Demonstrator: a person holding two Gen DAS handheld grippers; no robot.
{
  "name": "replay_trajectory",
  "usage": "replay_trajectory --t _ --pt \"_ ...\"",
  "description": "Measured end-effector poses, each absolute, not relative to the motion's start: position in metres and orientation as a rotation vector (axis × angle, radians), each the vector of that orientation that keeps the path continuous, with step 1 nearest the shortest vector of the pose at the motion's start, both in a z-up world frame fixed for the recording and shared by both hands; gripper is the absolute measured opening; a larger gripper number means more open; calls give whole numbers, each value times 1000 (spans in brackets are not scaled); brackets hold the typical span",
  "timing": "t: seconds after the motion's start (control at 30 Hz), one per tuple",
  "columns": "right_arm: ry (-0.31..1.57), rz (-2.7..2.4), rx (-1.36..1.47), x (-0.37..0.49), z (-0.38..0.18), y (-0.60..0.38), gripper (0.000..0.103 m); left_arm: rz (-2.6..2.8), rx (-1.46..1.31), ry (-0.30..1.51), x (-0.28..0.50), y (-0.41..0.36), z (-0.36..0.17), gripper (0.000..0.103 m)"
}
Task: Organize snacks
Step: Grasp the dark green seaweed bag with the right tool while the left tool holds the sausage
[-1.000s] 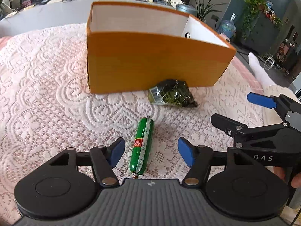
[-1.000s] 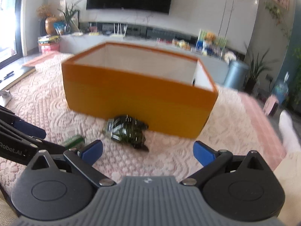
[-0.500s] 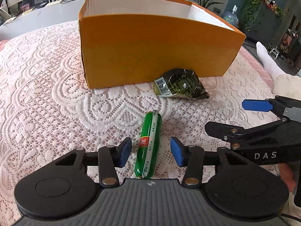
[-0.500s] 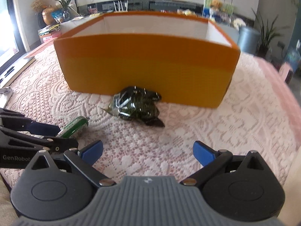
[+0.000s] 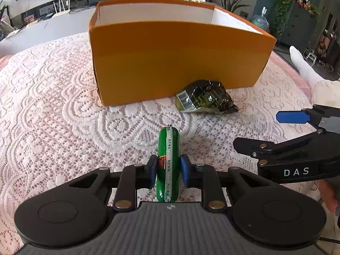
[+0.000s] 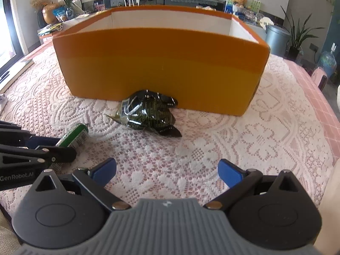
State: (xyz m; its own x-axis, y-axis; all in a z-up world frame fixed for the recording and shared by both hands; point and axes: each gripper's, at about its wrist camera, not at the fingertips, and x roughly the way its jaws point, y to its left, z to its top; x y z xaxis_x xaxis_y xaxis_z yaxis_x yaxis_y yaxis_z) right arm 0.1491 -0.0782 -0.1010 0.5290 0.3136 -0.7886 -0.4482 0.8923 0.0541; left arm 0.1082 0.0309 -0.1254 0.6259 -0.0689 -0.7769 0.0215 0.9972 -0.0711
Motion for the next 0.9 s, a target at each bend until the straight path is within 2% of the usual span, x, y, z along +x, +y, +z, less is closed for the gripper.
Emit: replay_trajectory --t 0.4,0.43,0.5,0.53,0.83,0.9 --pt "790 516 -258 159 -88 -68 98 38 -90 876 116 43 -117 25" --pt "796 528 -255 163 -88 -67 98 47 -100 878 118 45 -116 25" --pt "790 548 -262 168 -89 -63 87 65 -103 878 123 48 -114 25" --pt "790 559 -278 171 -90 -60 85 71 -103 874 124 50 -112 25" --pt "801 635 -298 178 -98 -43 83 74 -138 856 128 57 -113 25" --pt "786 650 -307 176 -99 -40 77 70 -145 856 128 57 -115 25"
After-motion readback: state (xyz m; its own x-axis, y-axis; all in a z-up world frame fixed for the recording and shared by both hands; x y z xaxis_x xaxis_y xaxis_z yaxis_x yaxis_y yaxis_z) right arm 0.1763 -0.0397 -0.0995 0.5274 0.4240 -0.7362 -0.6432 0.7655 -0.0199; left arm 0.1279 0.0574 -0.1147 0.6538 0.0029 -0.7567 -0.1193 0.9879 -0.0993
